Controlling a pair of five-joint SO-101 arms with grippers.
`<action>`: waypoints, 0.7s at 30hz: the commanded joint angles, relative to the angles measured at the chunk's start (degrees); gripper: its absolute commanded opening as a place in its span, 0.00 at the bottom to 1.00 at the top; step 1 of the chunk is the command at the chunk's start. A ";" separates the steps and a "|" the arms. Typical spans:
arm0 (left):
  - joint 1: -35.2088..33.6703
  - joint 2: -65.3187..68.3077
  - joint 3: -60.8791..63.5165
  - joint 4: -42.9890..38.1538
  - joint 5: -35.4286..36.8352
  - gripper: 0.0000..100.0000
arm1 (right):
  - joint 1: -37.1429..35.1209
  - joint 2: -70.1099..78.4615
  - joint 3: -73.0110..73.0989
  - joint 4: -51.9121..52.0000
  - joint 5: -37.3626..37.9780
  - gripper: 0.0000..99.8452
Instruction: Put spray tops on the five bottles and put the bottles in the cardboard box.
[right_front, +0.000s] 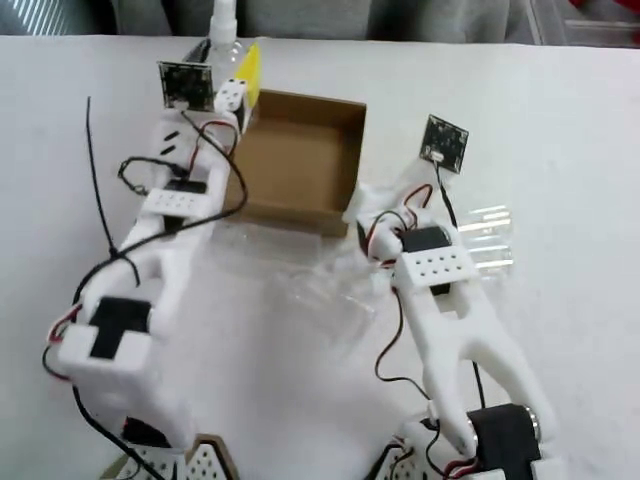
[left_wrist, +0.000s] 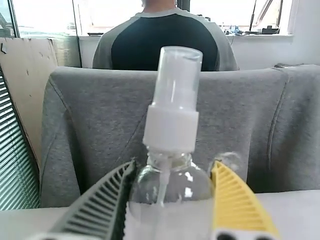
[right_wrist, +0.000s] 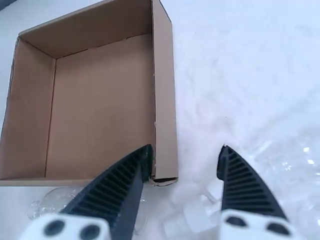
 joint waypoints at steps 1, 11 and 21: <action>1.63 5.14 -8.70 -2.37 -0.62 0.04 | 0.66 -0.75 -0.79 -0.13 0.79 0.19; 1.71 22.46 -26.46 -2.37 -0.79 0.04 | 0.66 -0.75 -1.58 -0.22 0.88 0.19; 2.15 34.51 -38.42 -2.20 -0.88 0.04 | 0.66 -0.75 -1.58 -0.22 0.88 0.19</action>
